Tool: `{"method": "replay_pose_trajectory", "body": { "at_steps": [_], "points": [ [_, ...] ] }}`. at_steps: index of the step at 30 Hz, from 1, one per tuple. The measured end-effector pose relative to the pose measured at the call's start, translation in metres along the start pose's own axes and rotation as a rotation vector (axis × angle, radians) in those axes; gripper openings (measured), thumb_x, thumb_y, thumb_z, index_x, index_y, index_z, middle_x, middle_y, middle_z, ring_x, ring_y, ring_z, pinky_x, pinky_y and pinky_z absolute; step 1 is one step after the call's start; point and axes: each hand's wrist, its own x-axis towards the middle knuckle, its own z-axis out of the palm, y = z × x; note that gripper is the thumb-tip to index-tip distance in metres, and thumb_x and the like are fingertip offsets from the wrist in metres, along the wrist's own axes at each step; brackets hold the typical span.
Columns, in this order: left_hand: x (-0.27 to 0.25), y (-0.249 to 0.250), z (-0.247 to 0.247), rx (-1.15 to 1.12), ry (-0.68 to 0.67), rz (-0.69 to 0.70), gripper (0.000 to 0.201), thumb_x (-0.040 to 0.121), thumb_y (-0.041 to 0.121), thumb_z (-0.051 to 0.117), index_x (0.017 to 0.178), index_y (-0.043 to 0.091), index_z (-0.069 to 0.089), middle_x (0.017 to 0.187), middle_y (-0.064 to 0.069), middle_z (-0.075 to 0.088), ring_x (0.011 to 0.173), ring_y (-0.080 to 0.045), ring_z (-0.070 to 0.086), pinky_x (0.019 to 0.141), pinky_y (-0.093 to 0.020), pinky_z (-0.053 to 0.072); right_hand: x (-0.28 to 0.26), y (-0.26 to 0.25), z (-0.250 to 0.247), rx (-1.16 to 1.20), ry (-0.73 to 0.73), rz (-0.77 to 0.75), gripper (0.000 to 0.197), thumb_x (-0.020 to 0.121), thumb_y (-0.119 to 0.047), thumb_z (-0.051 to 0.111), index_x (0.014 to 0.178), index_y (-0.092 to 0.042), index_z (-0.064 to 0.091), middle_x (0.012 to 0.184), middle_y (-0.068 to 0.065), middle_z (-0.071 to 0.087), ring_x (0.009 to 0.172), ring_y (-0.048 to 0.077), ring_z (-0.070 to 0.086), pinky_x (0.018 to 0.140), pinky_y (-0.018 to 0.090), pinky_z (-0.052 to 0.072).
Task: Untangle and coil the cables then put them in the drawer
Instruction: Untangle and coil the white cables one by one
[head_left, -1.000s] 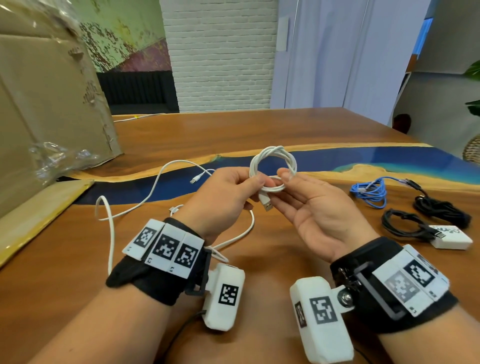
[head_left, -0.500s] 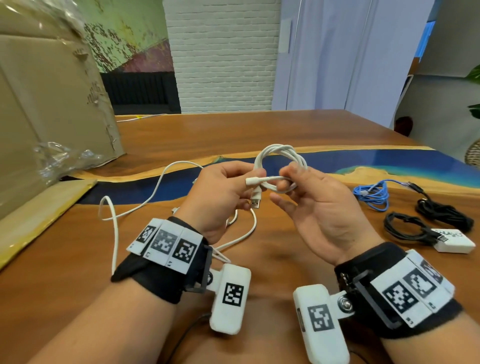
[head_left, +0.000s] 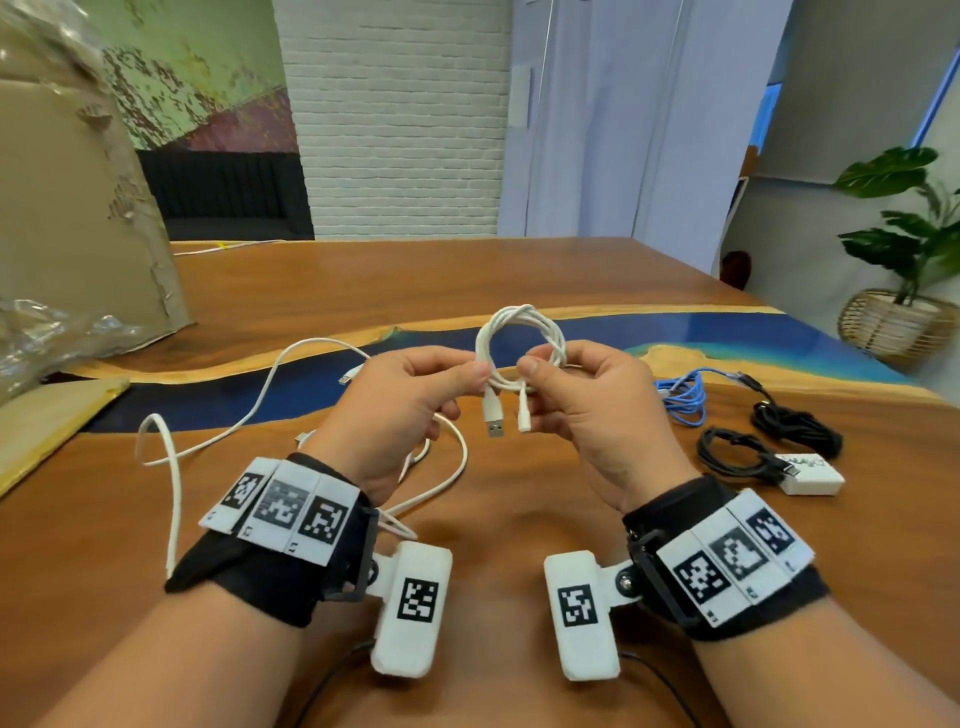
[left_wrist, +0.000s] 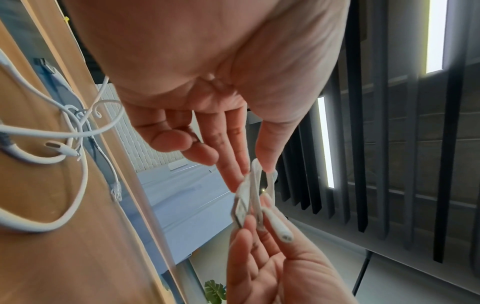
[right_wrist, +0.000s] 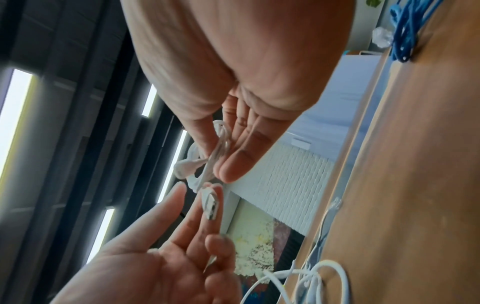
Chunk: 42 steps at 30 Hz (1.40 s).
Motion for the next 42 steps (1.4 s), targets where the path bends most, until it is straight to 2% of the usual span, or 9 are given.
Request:
{"method": "replay_pose_trajectory", "body": {
  "at_steps": [5, 14, 19, 27, 29, 33, 37, 39, 42],
  "points": [
    [0.012, -0.004, -0.018, -0.022, 0.130, -0.012, 0.013, 0.090, 0.027, 0.074, 0.095, 0.016, 0.079, 0.081, 0.000, 0.074, 0.061, -0.013, 0.043, 0.054, -0.025, 0.034, 0.014, -0.009, -0.028, -0.230, -0.030, 0.091, 0.021, 0.090, -0.005, 0.075, 0.108, 0.001, 0.067, 0.078, 0.020, 0.072, 0.063, 0.024, 0.069, 0.057, 0.030, 0.058],
    [0.034, -0.019, -0.046, -0.110, 0.197, -0.061, 0.014, 0.089, 0.031, 0.066, 0.089, 0.020, 0.074, 0.056, 0.005, 0.029, 0.042, -0.011, 0.023, 0.041, -0.021, 0.018, 0.053, -0.028, -0.101, -0.814, -0.036, 0.417, 0.012, 0.093, -0.005, 0.073, 0.096, -0.003, 0.061, 0.078, 0.020, 0.071, 0.052, 0.019, 0.070, 0.050, 0.031, 0.060],
    [0.037, -0.022, -0.051, -0.205, 0.206, -0.072, 0.016, 0.092, 0.032, 0.063, 0.087, 0.018, 0.069, 0.054, 0.007, 0.024, 0.037, -0.007, 0.019, 0.036, -0.018, 0.011, 0.071, -0.016, -0.112, -1.015, -0.055, 0.571, 0.012, 0.098, -0.012, 0.066, 0.098, -0.001, 0.065, 0.092, 0.020, 0.075, 0.098, 0.039, 0.075, 0.088, 0.039, 0.060],
    [0.039, -0.020, -0.059, -0.279, 0.260, -0.114, 0.017, 0.093, 0.033, 0.061, 0.086, 0.019, 0.066, 0.049, 0.009, 0.024, 0.034, -0.008, 0.017, 0.036, -0.018, 0.010, 0.088, -0.038, -0.083, -1.632, -0.046, 0.268, 0.022, 0.088, -0.018, 0.071, 0.070, -0.012, 0.061, 0.066, 0.004, 0.069, 0.051, 0.020, 0.062, 0.047, 0.026, 0.051],
    [0.037, -0.017, -0.059, -0.289, 0.250, -0.111, 0.018, 0.095, 0.033, 0.059, 0.085, 0.018, 0.065, 0.048, 0.009, 0.024, 0.034, -0.008, 0.018, 0.034, -0.018, 0.012, 0.088, -0.044, -0.060, -1.463, -0.124, 0.214, 0.009, 0.090, -0.021, 0.071, 0.088, -0.012, 0.072, 0.079, 0.006, 0.076, 0.057, 0.021, 0.072, 0.055, 0.035, 0.062],
    [0.031, -0.012, -0.053, -0.285, 0.224, -0.092, 0.017, 0.096, 0.028, 0.057, 0.087, 0.016, 0.065, 0.047, 0.009, 0.025, 0.036, -0.008, 0.018, 0.033, -0.020, 0.014, 0.066, -0.041, 0.002, -1.169, -0.485, 0.213, 0.045, 0.093, -0.026, 0.074, 0.135, -0.031, 0.061, 0.134, 0.001, 0.064, 0.084, 0.016, 0.072, 0.067, 0.033, 0.064],
    [0.028, -0.009, -0.053, -0.290, 0.214, -0.085, 0.019, 0.097, 0.027, 0.057, 0.087, 0.015, 0.065, 0.049, 0.007, 0.026, 0.038, -0.009, 0.019, 0.037, -0.023, 0.013, 0.040, -0.013, 0.062, -1.554, -0.920, -0.042, 0.082, 0.097, -0.021, 0.064, 0.158, -0.051, 0.017, 0.170, 0.004, 0.013, 0.146, 0.023, 0.035, 0.114, 0.043, 0.037],
    [0.028, -0.010, -0.055, -0.288, 0.213, -0.081, 0.018, 0.097, 0.028, 0.057, 0.091, 0.014, 0.067, 0.052, 0.005, 0.025, 0.042, -0.010, 0.018, 0.041, -0.025, 0.013, 0.034, -0.003, 0.081, -1.683, -1.014, -0.074, 0.083, 0.099, -0.014, 0.057, 0.159, -0.049, 0.012, 0.172, 0.004, 0.000, 0.156, 0.029, 0.017, 0.120, 0.048, 0.030],
    [0.030, -0.010, -0.057, -0.283, 0.228, -0.086, 0.019, 0.096, 0.027, 0.058, 0.099, 0.012, 0.068, 0.056, 0.005, 0.027, 0.044, -0.010, 0.021, 0.045, -0.027, 0.016, 0.040, 0.004, 0.092, -1.691, -0.999, -0.077, 0.049, 0.099, -0.019, 0.056, 0.146, -0.033, 0.051, 0.147, 0.005, 0.054, 0.131, 0.028, 0.054, 0.105, 0.040, 0.048]
  ]
}}
